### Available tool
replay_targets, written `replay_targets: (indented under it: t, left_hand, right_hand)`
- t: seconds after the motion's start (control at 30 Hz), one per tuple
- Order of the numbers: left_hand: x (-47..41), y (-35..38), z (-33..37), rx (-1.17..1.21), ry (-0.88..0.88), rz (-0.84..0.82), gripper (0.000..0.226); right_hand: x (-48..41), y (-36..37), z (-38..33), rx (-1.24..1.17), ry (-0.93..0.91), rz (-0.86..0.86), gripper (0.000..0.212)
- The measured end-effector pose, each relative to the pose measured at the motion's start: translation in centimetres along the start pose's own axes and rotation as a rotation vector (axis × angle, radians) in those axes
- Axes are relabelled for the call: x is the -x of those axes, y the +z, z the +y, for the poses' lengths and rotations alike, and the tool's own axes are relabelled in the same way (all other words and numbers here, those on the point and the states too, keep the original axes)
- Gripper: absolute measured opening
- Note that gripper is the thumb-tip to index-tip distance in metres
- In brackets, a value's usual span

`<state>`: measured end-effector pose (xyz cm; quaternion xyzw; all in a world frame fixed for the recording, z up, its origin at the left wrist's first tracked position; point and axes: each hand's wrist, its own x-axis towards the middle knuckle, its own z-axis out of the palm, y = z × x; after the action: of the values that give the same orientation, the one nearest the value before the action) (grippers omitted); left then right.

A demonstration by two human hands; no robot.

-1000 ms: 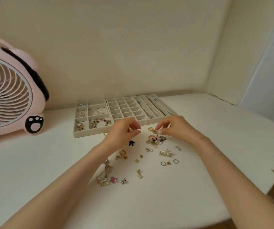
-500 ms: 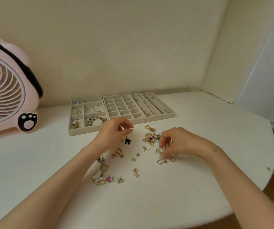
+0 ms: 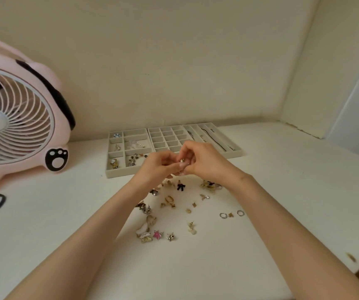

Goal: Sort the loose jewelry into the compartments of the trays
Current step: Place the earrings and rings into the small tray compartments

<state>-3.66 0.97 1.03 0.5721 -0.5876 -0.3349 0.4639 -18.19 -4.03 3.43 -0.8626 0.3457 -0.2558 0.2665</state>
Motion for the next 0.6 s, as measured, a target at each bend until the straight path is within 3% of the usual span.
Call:
replay_targets:
  t: [0.2, 0.33, 0.6]
  left_hand:
    - [-1.6, -3.5, -0.7, 0.026, -0.077, 0.198, 0.012]
    - [-5.2, -6.8, -1.9, -0.039, -0.130, 0.342, 0.016]
    - [-14.8, -11.4, -3.9, -0.352, -0.278, 0.392, 0.018]
  right_hand:
    - [-0.9, 1.5, 0.8, 0.019, -0.048, 0.132, 0.029]
    - [-0.9, 2.0, 2.0, -0.020, -0.028, 0.163, 0.014]
    - [-0.9, 2.1, 2.5, -0.059, -0.013, 0.154, 0.012]
